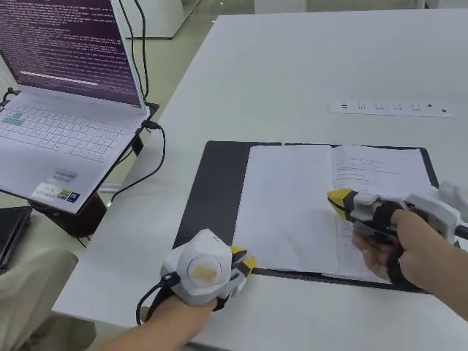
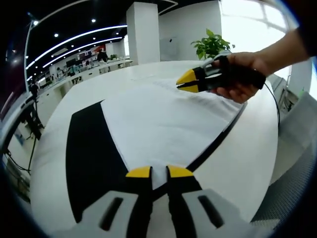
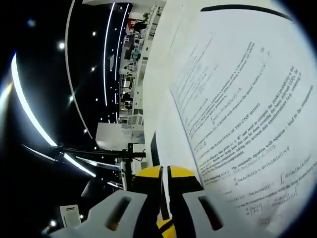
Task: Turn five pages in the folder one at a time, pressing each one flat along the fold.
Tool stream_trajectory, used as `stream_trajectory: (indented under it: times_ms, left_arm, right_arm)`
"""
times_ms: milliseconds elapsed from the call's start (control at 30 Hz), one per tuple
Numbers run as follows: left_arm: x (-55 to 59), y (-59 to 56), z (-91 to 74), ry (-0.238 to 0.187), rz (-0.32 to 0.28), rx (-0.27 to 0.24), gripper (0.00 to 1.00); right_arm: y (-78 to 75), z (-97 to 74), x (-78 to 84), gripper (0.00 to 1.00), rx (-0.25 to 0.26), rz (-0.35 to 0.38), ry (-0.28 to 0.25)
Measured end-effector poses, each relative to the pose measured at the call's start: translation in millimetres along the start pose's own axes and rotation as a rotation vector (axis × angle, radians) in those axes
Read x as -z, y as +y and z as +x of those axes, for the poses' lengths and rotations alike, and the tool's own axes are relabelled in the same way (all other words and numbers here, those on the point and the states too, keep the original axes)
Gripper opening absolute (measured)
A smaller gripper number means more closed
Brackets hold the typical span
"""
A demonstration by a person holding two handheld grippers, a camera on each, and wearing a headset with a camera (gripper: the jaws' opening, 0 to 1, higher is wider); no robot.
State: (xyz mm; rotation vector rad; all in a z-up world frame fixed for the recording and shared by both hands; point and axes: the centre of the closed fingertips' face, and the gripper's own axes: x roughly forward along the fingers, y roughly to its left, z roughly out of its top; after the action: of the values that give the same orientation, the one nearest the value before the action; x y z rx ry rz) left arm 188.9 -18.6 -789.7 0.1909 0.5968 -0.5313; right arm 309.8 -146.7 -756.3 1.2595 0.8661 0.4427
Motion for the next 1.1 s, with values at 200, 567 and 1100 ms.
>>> stream_trajectory:
  times_ms: [200, 567, 1100]
  left_arm:
    - [1.1, 1.1, 0.5, -0.001, 0.002, 0.005, 0.09]
    - [2.2, 1.6, 0.8, -0.011, -0.01, 0.004, 0.09]
    - [2.0, 1.2, 0.9, -0.013, -0.011, 0.001, 0.09]
  right_arm:
    - [-8.4, 11.9, -9.0, 0.0, 0.017, 0.046, -0.002]
    - [-17.6, 27.1, -20.7, 0.0, 0.031, 0.107, -0.002]
    - [-10.0, 59.1, -57.3, 0.0, -0.011, 0.197, -0.08]
